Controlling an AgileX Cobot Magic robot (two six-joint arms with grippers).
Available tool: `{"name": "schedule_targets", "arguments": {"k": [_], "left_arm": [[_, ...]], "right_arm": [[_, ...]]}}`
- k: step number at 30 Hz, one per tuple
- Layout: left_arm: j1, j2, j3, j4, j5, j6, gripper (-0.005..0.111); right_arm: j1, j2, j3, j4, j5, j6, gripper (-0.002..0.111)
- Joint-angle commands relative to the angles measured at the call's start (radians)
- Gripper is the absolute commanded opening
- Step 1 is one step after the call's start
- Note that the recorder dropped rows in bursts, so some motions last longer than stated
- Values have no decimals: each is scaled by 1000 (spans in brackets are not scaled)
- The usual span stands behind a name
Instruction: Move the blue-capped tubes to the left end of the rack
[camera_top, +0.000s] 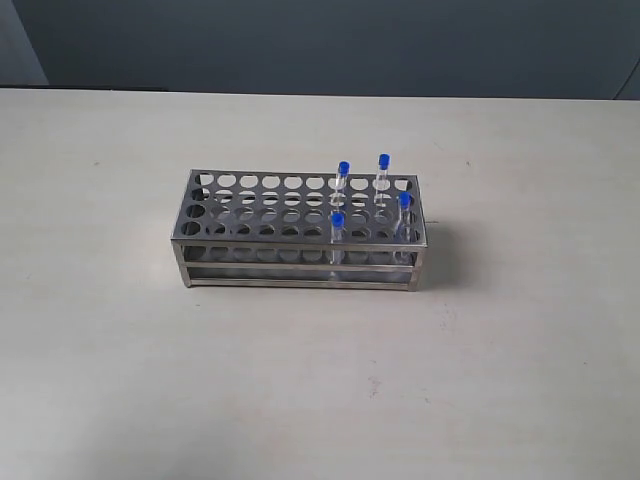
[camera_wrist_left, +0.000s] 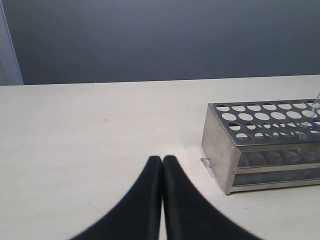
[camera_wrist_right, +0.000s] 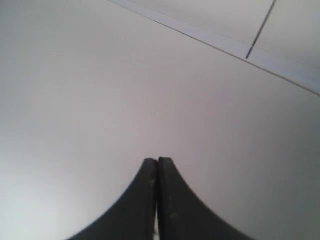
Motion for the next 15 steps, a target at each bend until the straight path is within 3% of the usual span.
{"name": "schedule_targets", "arguments": {"k": [1,5,8,12,15], "left_arm": [[-11,3,-5,1,-7,-1,1],[-11,3,-5,1,-7,-1,1],[-11,3,-5,1,-7,-1,1],[-11,3,-5,1,-7,-1,1],[-11,3,-5,1,-7,-1,1]], "right_arm": [[-5,-3,-16,-211,79,-4,0],[-5,44,-177,-510,423,-4,0],[-2,155,-302,-629,524,-30,0],[43,365,-455,-580,605,-301,0],[202,688,-683,-365,815,-716,0]]}}
